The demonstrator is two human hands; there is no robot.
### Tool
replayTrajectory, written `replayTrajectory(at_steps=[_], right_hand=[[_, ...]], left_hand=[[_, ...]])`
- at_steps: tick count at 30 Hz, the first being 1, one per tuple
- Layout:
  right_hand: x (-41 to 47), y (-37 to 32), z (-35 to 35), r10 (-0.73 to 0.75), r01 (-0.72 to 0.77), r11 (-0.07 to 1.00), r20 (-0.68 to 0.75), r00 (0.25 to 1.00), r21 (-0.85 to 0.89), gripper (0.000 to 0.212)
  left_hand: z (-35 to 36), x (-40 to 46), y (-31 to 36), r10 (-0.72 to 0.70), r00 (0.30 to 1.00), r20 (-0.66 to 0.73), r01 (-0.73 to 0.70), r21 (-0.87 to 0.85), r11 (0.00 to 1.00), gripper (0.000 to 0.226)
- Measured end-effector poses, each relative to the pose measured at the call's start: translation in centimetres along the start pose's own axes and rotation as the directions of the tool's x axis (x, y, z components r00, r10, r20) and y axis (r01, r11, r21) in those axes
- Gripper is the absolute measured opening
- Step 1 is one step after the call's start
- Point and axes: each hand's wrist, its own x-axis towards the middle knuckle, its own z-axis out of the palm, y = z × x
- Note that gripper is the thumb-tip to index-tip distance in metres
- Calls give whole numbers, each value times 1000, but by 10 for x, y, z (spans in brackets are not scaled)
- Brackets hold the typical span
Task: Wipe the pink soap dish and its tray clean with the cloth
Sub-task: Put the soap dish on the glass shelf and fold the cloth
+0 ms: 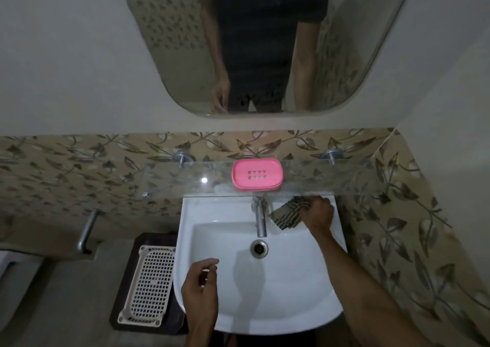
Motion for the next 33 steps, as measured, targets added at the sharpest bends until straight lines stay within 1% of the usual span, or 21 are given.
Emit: replayTrajectory(at_steps=[1,2,3,4,5,6,7,8,10,12,14,15,17,19,20,21,23,25,27,30,33], right_hand=[[-2,2,-1,34,-33,993,-11,999,117,30],[-4,4,-2,86,-79,955,-13,996,286,28],[-9,4,-3,153,-137,859,8,988,494,28],[-14,4,-4,223,-206,692,66,973,692,26],[-21,2,-6,279,-275,493,149,949,826,23],[-28,0,-8,309,-334,303,240,920,892,23],[-36,-1,-10,310,-383,157,323,894,910,27],[-46,-2,-11,290,-416,62,382,877,907,33],[-66,-6,-15,236,-439,-41,435,869,898,38],[-89,-13,-20,177,-452,-129,469,865,882,38],[-109,-21,-28,126,-452,-139,469,874,881,38],[-118,-25,-32,93,-436,-109,446,890,893,37],[-134,-32,-40,-3,-411,-77,412,911,908,35],[-145,-36,-44,-81,-403,-85,396,914,911,33],[-147,-38,-44,-80,-394,-80,389,918,915,30],[-148,-40,-43,-52,-381,-69,378,924,922,28],[-143,-39,-42,34,-349,-68,352,935,935,25],[-134,-34,-41,93,-317,-95,325,941,944,23],[-127,-27,-40,134,-303,-104,315,940,947,21],[-119,-18,-33,126,-304,-7,303,945,953,20],[-117,-9,-21,166,-362,98,343,924,927,26]], left_hand=[[0,1,0,-6,1000,13,6,-1,1000,28],[1,2,0,-9,1000,25,10,-2,1000,29],[4,4,0,-19,999,39,19,-7,1000,30],[7,5,1,-33,998,56,34,-20,999,31],[11,6,2,-50,995,81,52,-31,998,31],[16,6,3,-67,991,114,72,-38,997,30],[21,7,4,-85,984,154,92,-43,995,29],[27,7,4,-104,975,194,116,-48,992,29],[38,8,5,-158,951,267,180,-59,982,27],[50,7,7,-271,901,338,315,-84,945,23],[60,6,10,-389,806,446,490,-133,862,19],[63,5,13,-404,751,522,550,-157,820,26],[63,6,16,-335,662,671,630,-256,733,44],[61,8,15,-225,612,758,707,-398,585,55],[60,9,17,-191,601,776,730,-436,527,61],[59,10,19,-187,603,775,733,-447,513,67],[58,10,24,-269,642,718,704,-412,579,72],[56,12,25,-356,703,615,650,-354,672,50],[51,16,21,-389,739,550,625,-344,701,32],[39,22,16,-393,794,465,580,-384,718,29],[26,22,11,-380,849,367,498,-319,806,22]])
